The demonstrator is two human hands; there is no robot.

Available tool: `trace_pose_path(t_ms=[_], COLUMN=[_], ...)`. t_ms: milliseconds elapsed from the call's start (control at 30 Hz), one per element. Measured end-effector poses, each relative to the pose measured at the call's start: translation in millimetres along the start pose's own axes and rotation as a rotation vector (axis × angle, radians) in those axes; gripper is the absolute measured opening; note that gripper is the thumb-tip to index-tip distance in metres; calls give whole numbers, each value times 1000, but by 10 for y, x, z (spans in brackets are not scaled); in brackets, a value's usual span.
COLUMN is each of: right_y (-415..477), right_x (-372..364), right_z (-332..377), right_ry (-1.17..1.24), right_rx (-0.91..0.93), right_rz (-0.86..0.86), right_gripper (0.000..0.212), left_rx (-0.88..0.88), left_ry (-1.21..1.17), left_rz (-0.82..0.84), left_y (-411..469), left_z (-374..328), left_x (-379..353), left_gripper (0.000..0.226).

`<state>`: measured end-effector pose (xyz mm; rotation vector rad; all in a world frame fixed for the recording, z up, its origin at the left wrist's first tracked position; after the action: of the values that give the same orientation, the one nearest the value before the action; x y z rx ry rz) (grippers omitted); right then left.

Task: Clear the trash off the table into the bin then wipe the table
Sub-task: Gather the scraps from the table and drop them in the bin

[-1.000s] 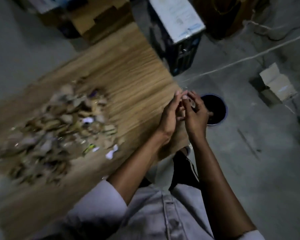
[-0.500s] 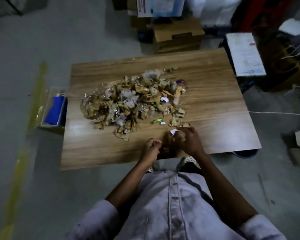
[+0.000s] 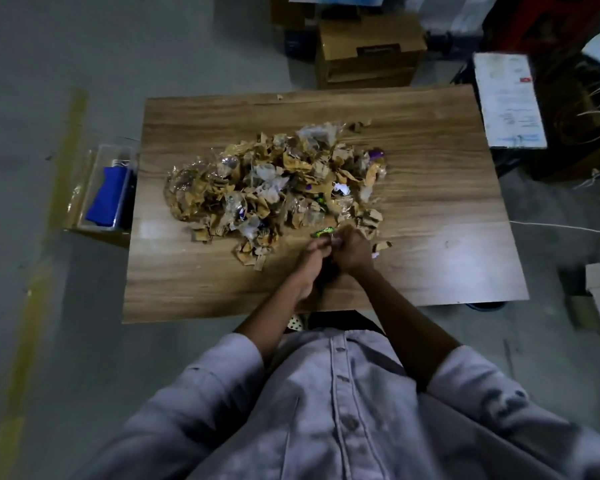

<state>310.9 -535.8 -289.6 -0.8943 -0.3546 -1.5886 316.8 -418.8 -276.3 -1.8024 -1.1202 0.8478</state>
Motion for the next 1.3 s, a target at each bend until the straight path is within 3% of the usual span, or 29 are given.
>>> trace_pose_path(t_ms=[133,233,300,333,433,567,667,800,933,1000,1067,1133,1200,1300], right_y=[115,-279,-494,-568,-523,-74,295,683,521,329,237,226,289,430], right_x=[445,576,434,303,-8,-130,-246,-221,95,270,385,387,299,39], right_z=[36,-297,-658,-789,-890,-629,-366,51,33,-245,-552,-732,-636,-195], right_ry=[116,91,46,18,-75,-87,6,208,264,250,214,248,261,297], right_rx=[130,153,-13,-94,-146,-118,-167,-46,33,-35,-178,-351,-390,-276], right_rz=[-262,-516,-522,-478,-332,-310,-334,-311,-486,-604,-631,-553,-423,-215], right_gripper=[54,61,78,86,96,97,91,78,64,58,55,56,60,66], left_rx=[-189,-474,-717,-745,-645,-507,-348,-446,-482,-350,-47,269,381,356], left_ry=[87,391,719,872,1062,766,631,573,346,135,-154,-298,-293,-348], left_rz=[-126,-411,-621,-701,-913,-1144,-1076,-983,-1111,-1124,-1177,-1150,-1050,-806], left_y=[92,9,16,66,209,239,423,427,26,-30,1,74,257,532], left_z=[-336,-198,-32,62,181,-12,-192,-582,-568,-285,-4,129,201,103], left_x=[204,476,505,478,393,554,622,480,635,940,1266,1432,1476,1286], left_gripper=[28,26,37,47,69,77,79,74,65,70,79,74,70,83])
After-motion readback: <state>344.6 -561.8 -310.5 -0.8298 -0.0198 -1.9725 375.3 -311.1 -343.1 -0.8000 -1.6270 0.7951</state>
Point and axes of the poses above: each hand's wrist, its own y-axis towards the middle knuckle, its own x-axis out of the back of the hand, z = x × y, the point moved 5 cm from there along y, towards the middle knuckle, and after that the axes turned 15 degrees about x, right-handed, at the moved point
